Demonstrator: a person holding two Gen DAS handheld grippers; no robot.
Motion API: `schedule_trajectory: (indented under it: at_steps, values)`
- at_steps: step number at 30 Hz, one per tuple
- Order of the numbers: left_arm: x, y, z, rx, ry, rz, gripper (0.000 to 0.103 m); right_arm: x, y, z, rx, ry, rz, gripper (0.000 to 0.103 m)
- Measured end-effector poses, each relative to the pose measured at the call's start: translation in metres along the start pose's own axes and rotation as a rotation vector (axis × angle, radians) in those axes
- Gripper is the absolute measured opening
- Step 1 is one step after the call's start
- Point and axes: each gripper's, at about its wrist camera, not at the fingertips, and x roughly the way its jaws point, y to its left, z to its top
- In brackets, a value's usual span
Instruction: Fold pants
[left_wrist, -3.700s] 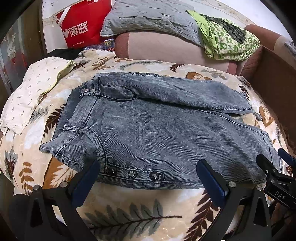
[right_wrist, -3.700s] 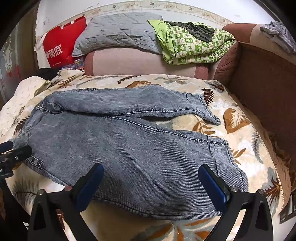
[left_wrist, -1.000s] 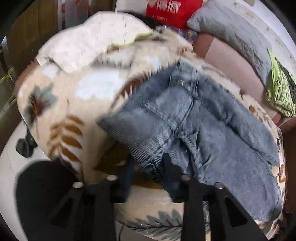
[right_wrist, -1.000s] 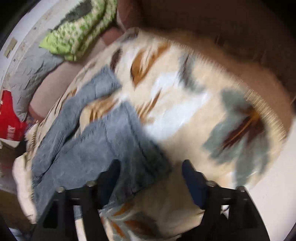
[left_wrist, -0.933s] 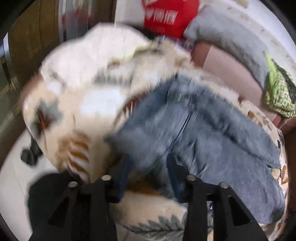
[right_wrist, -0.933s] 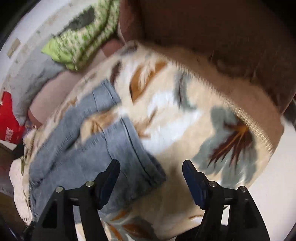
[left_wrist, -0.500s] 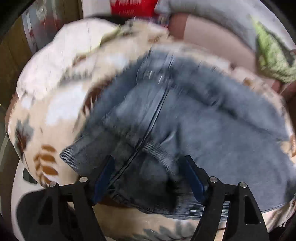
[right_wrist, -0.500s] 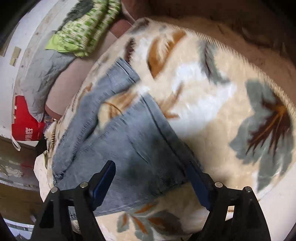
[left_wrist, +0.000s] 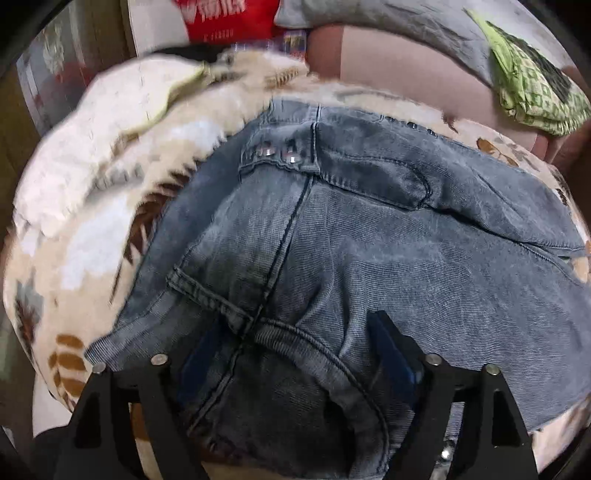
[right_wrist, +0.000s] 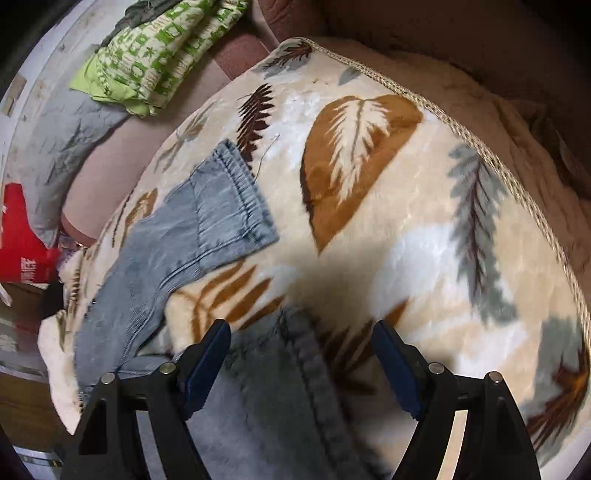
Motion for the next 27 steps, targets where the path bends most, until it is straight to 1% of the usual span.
schedule_trajectory:
  at_steps: [1,2,3,6,7,8,9,10,11,12,13,14,15,16,17,18,19,20,21,22,23,24,26,27]
  values:
    - [-0.001,-0.002,-0.001,0.005,-0.004,0.007,0.084,0.006,0.003,0.003,-0.024,0.01,0.0,0.05]
    - [-0.001,-0.001,-0.002,0.002,-0.006,0.004,0.086,0.012,0.007,0.005,-0.037,0.035,0.014,0.038]
    - [-0.001,0.001,-0.001,-0.004,-0.005,-0.003,0.087,0.018,0.009,0.006,-0.043,0.061,0.038,0.032]
    - [0.0,0.002,-0.002,-0.004,-0.017,-0.009,0.088,0.032,0.021,0.008,-0.108,0.103,0.015,0.032]
    - [0.001,-0.001,-0.003,0.001,-0.024,-0.005,0.088,0.033,0.023,0.01,-0.121,0.113,0.015,0.031]
    - [0.002,-0.001,-0.003,0.002,-0.027,-0.003,0.089,0.034,0.027,0.011,-0.134,0.116,0.011,0.026]
    - [0.001,-0.001,-0.004,0.001,-0.029,-0.004,0.089,0.032,0.03,0.012,-0.156,0.11,-0.001,0.017]
    - [0.002,-0.001,-0.004,-0.001,-0.03,-0.006,0.089,0.028,0.034,0.013,-0.179,0.088,-0.018,0.016]
    - [0.002,-0.001,-0.004,0.0,-0.033,-0.006,0.09,0.021,0.04,0.013,-0.202,0.048,-0.037,0.015]
    - [0.001,-0.002,-0.005,0.003,-0.037,-0.005,0.09,0.01,0.042,0.009,-0.218,0.001,-0.052,0.014]
    - [0.002,-0.002,-0.005,0.004,-0.039,-0.003,0.09,-0.001,0.049,0.007,-0.237,-0.064,-0.08,0.01]
    - [0.001,-0.003,-0.005,0.005,-0.042,-0.001,0.09,-0.01,0.056,0.003,-0.262,-0.134,-0.119,0.01]
    - [0.001,-0.004,-0.005,0.005,-0.044,0.003,0.091,-0.013,0.06,0.0,-0.278,-0.185,-0.157,0.01]
    - [0.001,-0.004,-0.004,0.005,-0.045,0.007,0.092,-0.008,0.058,-0.002,-0.272,-0.208,-0.18,0.011]
    - [0.001,-0.005,-0.004,0.005,-0.046,0.01,0.092,0.007,0.052,-0.001,-0.259,-0.165,-0.18,0.013]
    - [0.001,-0.005,-0.004,0.006,-0.045,0.011,0.092,0.023,0.042,-0.001,-0.245,-0.094,-0.179,0.013]
    - [0.001,-0.005,-0.004,0.008,-0.044,0.01,0.092,0.03,0.034,-0.001,-0.207,-0.071,-0.189,0.013]
    - [-0.001,-0.004,-0.003,0.01,-0.041,0.005,0.092,0.021,0.03,-0.005,-0.174,-0.124,-0.176,0.013]
    - [-0.002,-0.003,-0.003,0.009,-0.04,0.001,0.092,0.009,0.031,-0.009,-0.17,-0.164,-0.164,0.013]
    - [-0.004,-0.002,-0.003,0.006,-0.037,-0.001,0.092,-0.001,0.034,-0.013,-0.176,-0.188,-0.152,0.013]
    - [-0.007,-0.002,-0.002,-0.001,-0.039,-0.004,0.092,-0.015,0.039,-0.019,-0.187,-0.207,-0.115,0.014]
    - [-0.009,-0.002,-0.001,-0.01,-0.045,-0.009,0.092,-0.03,0.041,-0.027,-0.196,-0.207,-0.065,0.016]
    - [-0.02,-0.003,0.001,-0.021,-0.072,-0.033,0.092,-0.045,0.049,-0.044,-0.231,-0.165,0.05,0.031]
    - [-0.026,-0.004,0.002,-0.023,-0.093,-0.046,0.092,-0.044,0.051,-0.054,-0.241,-0.132,0.094,0.054]
